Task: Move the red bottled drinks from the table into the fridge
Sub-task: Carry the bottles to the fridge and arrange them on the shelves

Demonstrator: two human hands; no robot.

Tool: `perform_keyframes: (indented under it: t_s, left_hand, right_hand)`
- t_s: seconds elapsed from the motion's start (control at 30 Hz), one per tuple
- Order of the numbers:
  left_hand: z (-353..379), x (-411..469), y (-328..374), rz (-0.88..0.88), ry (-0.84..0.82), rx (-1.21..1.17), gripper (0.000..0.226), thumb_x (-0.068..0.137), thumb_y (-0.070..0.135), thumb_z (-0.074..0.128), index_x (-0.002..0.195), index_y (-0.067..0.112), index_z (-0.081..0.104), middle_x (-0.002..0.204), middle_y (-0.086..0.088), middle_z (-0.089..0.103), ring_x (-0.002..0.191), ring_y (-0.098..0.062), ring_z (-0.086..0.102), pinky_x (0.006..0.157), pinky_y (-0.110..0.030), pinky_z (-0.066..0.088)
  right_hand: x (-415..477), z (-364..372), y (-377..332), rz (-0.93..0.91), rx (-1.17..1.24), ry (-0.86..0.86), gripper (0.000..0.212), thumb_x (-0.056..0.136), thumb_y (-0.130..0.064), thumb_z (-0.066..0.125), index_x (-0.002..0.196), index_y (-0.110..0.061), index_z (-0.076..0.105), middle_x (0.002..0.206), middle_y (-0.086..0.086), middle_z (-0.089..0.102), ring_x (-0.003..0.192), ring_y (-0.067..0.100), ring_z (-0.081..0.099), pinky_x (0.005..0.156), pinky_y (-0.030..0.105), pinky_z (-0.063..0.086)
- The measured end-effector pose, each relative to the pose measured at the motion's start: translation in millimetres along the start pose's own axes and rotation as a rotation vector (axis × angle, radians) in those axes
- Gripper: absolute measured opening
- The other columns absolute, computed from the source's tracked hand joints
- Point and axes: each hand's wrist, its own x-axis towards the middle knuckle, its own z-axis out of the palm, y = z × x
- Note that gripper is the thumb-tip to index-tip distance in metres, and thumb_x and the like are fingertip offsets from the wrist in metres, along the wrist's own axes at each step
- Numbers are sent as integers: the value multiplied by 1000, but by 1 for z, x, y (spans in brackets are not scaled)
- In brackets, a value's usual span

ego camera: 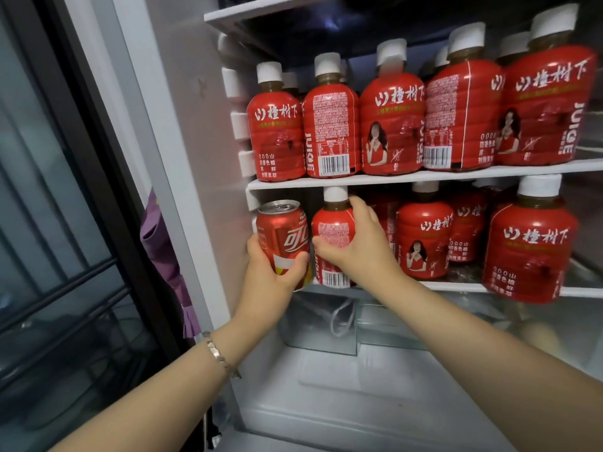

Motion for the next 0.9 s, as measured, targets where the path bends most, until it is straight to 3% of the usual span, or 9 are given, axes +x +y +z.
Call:
perform_keyframes:
  t_s: [0.07,0.13,0.23,0.4,0.5,0.6,0.7,0.77,0.9]
  left_hand:
    - [0,-3,-2,0,9,4,55,85,15,66,121,25,26,104,21,47,92,7,51,70,3,42]
    - [1,-4,-1,-1,11,18,56,85,15,66,123,23,26,104,23,45,92,8,50,69,4,41]
    - [4,-1,1,-11,16,34,60,86,17,66,131,17,26,104,23,44,92,7,50,69,4,42]
    - [16,3,5,11,39,96,68,85,21,67,137,15,23,121,4,46,97,1,52,71,0,43]
    - [19,6,3,27,27,291,79,80,24,68,141,16,18,126,-3,44,105,-14,54,85,-24,51]
    - [21,13,4,-42,-21,561,87,82,37,64,144,10,10,135,-10,40,111,-28,54,90,-44,50]
    - [29,19,7,-68,-64,788,94,86,43,59,147,2,0,140,-15,33,121,-31,47,93,-42,44]
    - [33,19,6,-54,-99,877,97,90,44,54,146,-4,-8,142,-16,27,126,-31,41,95,-38,41]
    - [25,11,-10,10,-157,844,67,98,36,38,148,1,9,140,-13,29,115,-29,48,94,-34,42]
  right_hand:
    - [8,5,4,26,-73,-42,72,83,-34,68,139,-12,28,133,10,37,117,19,46,94,23,41]
    - [18,9,8,49,-168,-125,70,92,-42,50,145,-9,18,145,19,28,132,32,36,107,39,35]
    - [27,6,10,72,-279,-218,65,98,-45,33,148,-11,9,148,23,24,136,37,29,110,41,29]
    - [42,1,1,185,-457,-300,63,99,-49,26,151,-21,4,152,25,14,138,42,22,110,44,26]
    - [52,7,6,240,-276,-303,51,102,-36,28,149,-17,20,143,21,36,127,39,42,104,38,36]
    - [42,17,16,267,-46,-293,52,99,-48,28,142,-19,35,140,19,41,123,34,48,107,45,37]
    - [30,29,19,244,79,-318,59,89,-58,44,132,-17,44,132,12,51,119,26,52,105,42,39]
    - [31,30,18,240,101,-308,62,84,-48,62,132,-14,42,129,9,55,117,24,54,104,39,41]
    - [46,35,25,202,96,-343,60,86,-32,65,136,-11,38,134,9,53,123,24,52,104,32,39]
